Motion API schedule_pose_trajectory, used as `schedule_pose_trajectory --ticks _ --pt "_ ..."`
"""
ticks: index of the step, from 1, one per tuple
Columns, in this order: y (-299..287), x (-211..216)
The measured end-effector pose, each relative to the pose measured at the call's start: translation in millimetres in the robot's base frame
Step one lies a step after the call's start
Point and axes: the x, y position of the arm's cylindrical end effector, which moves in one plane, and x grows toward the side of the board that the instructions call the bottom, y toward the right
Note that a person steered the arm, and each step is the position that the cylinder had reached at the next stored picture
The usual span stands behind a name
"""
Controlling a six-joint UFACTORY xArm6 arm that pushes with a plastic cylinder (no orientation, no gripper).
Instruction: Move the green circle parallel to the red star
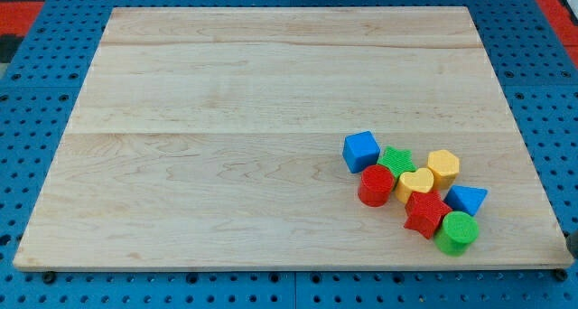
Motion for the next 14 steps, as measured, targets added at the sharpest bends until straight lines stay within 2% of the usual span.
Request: schedule_pose_trajectory --ticks 1,2,3,7,11,12,14 --pt "-3.4 -17.4" --pt "-46.6 -25.2" --pt "-30.9 -25.7" --pt "-32.2 -21.3" --pt "-133.7 -22.3" --pt "-148.0 -22.3" --pt "-139.3 -22.3"
